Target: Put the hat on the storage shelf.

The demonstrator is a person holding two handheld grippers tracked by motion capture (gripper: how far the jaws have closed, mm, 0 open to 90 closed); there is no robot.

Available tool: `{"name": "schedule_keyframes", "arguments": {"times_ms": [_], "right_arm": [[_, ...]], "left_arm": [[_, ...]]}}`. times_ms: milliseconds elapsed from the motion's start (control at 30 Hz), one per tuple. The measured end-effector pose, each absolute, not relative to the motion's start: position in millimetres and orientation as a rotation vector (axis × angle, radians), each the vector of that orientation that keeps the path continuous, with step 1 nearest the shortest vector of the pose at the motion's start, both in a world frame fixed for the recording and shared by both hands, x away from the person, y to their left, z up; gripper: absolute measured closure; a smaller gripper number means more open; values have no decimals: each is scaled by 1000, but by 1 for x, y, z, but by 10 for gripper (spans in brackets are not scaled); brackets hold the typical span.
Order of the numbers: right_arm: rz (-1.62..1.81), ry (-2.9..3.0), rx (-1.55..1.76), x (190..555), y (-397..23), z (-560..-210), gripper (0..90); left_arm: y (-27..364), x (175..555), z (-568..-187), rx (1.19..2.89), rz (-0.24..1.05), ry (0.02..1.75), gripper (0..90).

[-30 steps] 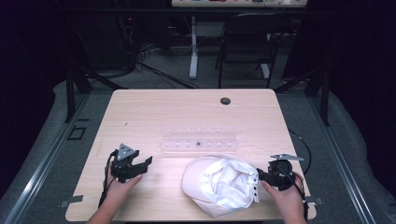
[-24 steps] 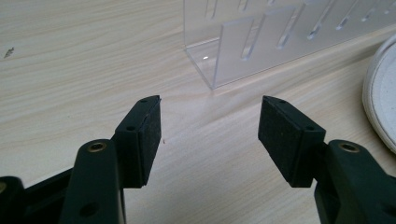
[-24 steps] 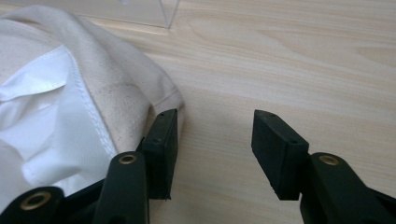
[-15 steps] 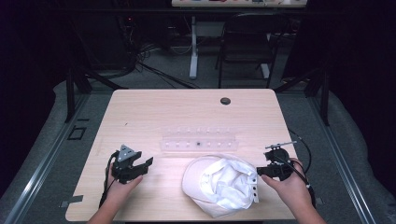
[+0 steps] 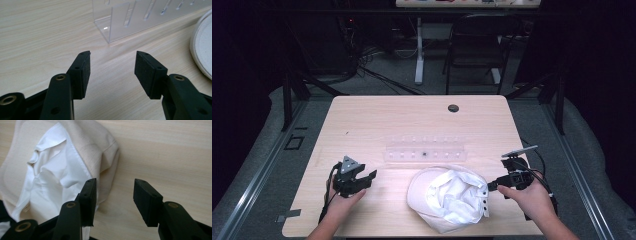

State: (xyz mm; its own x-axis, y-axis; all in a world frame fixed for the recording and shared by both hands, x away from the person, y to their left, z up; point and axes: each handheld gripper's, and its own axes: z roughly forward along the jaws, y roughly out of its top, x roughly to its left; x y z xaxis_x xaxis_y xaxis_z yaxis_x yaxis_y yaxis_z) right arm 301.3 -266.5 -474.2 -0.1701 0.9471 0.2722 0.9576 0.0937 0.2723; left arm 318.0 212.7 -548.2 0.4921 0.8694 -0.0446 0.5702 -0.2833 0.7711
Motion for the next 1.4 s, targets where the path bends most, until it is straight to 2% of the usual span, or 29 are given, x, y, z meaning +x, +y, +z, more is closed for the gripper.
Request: {"name": "schedule_keyframes", "arguments": {"times_ms": [300, 567, 1100, 1233, 1400], "right_arm": [[-633, -2233, -1941, 291, -265, -479, 561], [-585, -2221, -1822, 293, -260, -494, 559], [-610, -2125, -1801, 297, -248, -515, 536], [-661, -2092, -1816, 294, -245, -514, 536], [-697, -2090, -1787, 294, -246, -497, 539]], "left_arm": [[213, 318, -549, 1984, 506, 1202, 469], [212, 319, -550, 2000, 523, 1205, 469], [213, 319, -550, 2001, 518, 1203, 469], [212, 319, -550, 1999, 516, 1204, 469], [212, 319, -550, 2005, 518, 1198, 469]]}}
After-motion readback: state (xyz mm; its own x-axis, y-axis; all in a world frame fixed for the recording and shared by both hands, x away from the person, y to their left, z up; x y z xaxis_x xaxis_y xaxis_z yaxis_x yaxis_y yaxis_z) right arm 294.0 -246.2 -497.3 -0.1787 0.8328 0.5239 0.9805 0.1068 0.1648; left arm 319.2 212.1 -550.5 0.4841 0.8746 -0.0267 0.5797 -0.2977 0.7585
